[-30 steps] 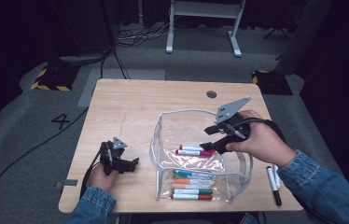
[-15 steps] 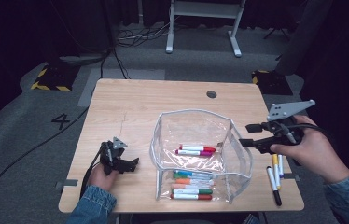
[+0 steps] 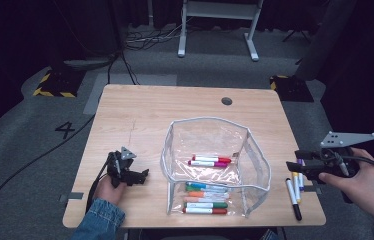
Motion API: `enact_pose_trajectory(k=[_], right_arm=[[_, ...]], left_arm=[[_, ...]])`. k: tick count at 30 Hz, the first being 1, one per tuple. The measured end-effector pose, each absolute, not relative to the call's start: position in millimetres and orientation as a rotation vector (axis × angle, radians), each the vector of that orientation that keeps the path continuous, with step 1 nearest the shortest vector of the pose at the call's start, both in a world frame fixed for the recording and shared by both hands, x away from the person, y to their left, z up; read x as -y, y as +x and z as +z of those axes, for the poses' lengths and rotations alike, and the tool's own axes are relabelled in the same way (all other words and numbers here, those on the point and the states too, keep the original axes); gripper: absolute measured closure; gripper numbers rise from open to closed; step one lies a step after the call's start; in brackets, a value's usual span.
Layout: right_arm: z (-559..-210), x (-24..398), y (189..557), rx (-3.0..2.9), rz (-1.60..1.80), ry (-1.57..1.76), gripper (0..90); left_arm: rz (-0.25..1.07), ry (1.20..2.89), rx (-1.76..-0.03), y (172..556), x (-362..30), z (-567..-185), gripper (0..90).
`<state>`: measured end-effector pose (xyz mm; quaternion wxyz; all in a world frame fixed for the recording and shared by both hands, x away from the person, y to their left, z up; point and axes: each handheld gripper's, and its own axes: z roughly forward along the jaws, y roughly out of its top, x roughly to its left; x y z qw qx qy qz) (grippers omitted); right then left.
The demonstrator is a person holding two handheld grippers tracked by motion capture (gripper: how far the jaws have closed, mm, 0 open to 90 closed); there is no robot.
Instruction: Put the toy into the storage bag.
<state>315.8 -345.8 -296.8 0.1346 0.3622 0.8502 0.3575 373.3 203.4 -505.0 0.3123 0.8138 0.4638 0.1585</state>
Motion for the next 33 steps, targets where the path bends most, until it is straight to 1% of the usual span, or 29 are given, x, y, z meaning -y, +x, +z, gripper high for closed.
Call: enact_pose_trajectory(k=[7,16,26,33], right_arm=[[-334,371,311,-2.433,0.945,1.171,46.1],[-382,389,311,-2.424,0.885,1.306,46.5],[-428,398,311,-2.458,0.83,1.41,47.2],[-450,399,308,-2.48,0.796,1.471,47.2]], left_arm=[[0.418,2.145,-1.226,373,-203,-505,0.0],[0.419,2.146,-1.224,373,-203,-505,0.0],[0.419,2.146,-1.226,373,-203,-505,0.0],[0.419,2.146,-1.224,373,-203,-505,0.0]])
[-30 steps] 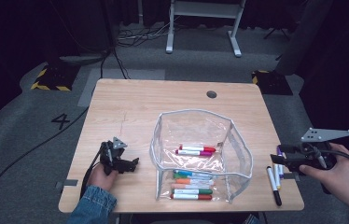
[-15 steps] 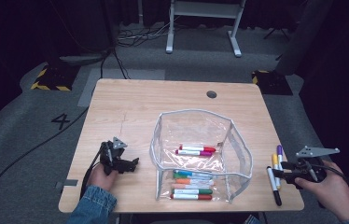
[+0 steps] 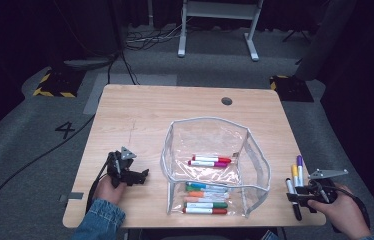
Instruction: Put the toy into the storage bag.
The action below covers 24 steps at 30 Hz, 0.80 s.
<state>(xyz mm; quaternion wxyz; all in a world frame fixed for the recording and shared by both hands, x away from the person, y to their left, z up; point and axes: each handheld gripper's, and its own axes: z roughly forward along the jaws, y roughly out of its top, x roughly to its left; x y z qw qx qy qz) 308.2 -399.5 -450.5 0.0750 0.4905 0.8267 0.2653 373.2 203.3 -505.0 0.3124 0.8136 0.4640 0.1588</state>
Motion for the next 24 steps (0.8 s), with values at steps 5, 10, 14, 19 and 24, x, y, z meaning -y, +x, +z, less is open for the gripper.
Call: enact_pose_trajectory(k=[5,10,14,19,24], right_arm=[[-458,400,307,-2.483,0.79,1.494,47.1],[-466,397,307,-2.496,0.795,1.495,47.0],[-470,392,308,-2.512,0.763,1.474,51.9],[-470,384,311,-2.485,0.695,1.504,70.2],[-470,379,313,-2.433,0.685,1.587,76.9]], left_arm=[[0.418,2.145,-1.228,373,-203,-505,0.0],[0.419,2.145,-1.228,373,-203,-505,0.0],[0.42,2.145,-1.225,373,-203,-505,0.0],[0.422,2.146,-1.222,373,-203,-505,0.0],[0.42,2.145,-1.226,373,-203,-505,0.0]])
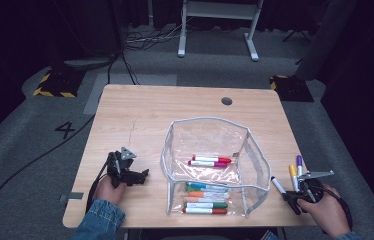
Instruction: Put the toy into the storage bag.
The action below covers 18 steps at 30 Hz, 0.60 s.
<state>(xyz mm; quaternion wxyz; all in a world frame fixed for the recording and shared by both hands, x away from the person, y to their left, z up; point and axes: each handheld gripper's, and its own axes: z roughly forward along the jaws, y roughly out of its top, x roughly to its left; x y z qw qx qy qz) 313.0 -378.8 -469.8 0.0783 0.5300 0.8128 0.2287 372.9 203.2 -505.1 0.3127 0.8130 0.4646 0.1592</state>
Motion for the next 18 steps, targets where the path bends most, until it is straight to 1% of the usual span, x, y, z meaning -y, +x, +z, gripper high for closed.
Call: enact_pose_trajectory(k=[7,18], right_arm=[[-463,375,314,-2.438,0.715,1.61,76.9],[-415,370,307,-2.462,0.893,1.528,76.9]], left_arm=[[0.421,2.144,-1.225,373,-203,-505,0.0],[0.42,2.145,-1.225,373,-203,-505,0.0]])
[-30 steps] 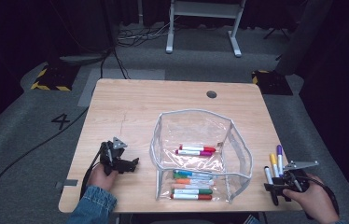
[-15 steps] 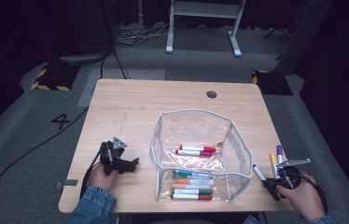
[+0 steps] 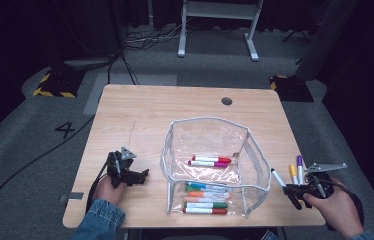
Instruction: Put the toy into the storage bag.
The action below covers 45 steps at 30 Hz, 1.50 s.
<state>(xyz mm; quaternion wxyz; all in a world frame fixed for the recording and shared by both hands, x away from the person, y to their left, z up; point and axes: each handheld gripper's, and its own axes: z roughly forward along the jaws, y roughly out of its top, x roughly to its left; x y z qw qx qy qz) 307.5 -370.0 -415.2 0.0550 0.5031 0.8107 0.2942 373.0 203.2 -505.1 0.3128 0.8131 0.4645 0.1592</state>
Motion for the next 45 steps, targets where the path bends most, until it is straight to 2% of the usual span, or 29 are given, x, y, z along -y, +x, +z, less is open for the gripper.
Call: enact_pose_trajectory(k=[19,37,45], right_arm=[[-319,345,300,-2.499,1.053,1.224,76.9],[-261,298,307,-2.586,1.068,0.945,76.9],[-249,270,310,-2.646,1.042,0.837,76.9]], left_arm=[[0.42,2.146,-1.225,373,-203,-505,0.0],[0.425,2.145,-1.222,373,-203,-505,0.0],[0.425,2.145,-1.221,373,-203,-505,0.0]])
